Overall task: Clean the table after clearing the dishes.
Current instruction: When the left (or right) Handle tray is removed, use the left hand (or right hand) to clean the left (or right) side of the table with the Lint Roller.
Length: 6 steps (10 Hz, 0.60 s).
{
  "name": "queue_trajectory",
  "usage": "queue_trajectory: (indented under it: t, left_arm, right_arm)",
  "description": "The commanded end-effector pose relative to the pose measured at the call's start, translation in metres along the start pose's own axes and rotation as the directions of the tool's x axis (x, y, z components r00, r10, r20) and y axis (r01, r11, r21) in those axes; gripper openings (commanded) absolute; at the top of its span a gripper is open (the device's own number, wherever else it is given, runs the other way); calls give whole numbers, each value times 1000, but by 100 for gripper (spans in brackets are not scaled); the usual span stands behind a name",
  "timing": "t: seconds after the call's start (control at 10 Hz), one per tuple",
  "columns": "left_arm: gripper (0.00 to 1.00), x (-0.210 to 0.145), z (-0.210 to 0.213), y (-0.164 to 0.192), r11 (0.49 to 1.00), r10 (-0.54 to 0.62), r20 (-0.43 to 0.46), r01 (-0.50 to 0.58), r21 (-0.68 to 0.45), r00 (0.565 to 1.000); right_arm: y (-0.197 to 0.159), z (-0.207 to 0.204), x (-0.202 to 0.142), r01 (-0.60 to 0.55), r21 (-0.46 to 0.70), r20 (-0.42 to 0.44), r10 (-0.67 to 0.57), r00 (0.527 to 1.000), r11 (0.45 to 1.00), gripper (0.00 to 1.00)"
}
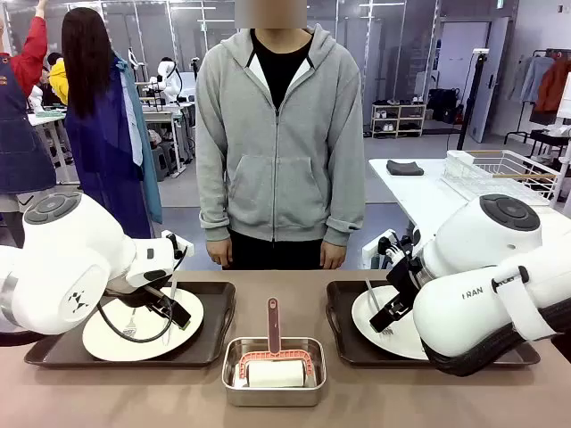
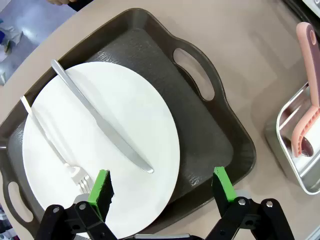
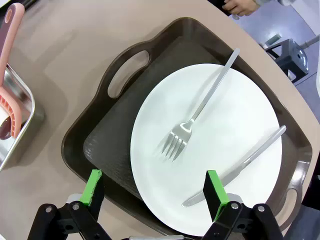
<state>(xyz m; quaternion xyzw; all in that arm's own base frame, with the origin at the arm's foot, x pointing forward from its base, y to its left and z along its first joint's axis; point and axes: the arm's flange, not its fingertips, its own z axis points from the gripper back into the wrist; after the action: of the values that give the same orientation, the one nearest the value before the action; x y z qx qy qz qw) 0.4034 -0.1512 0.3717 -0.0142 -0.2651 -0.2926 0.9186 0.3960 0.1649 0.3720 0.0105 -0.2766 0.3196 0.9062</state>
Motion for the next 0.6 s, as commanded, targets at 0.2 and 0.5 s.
queue_trajectory:
  t: [0.2,0.5]
  left_arm:
    - [100,0,0,0,1000,0,0,0,0,1000]
    - [100,0,0,0,1000,0,0,0,0,1000]
  right_arm:
    - [0,0,0,0,0,0,0,1000,1000,100]
    - [0,0,0,0,0,0,0,1000,1000,100]
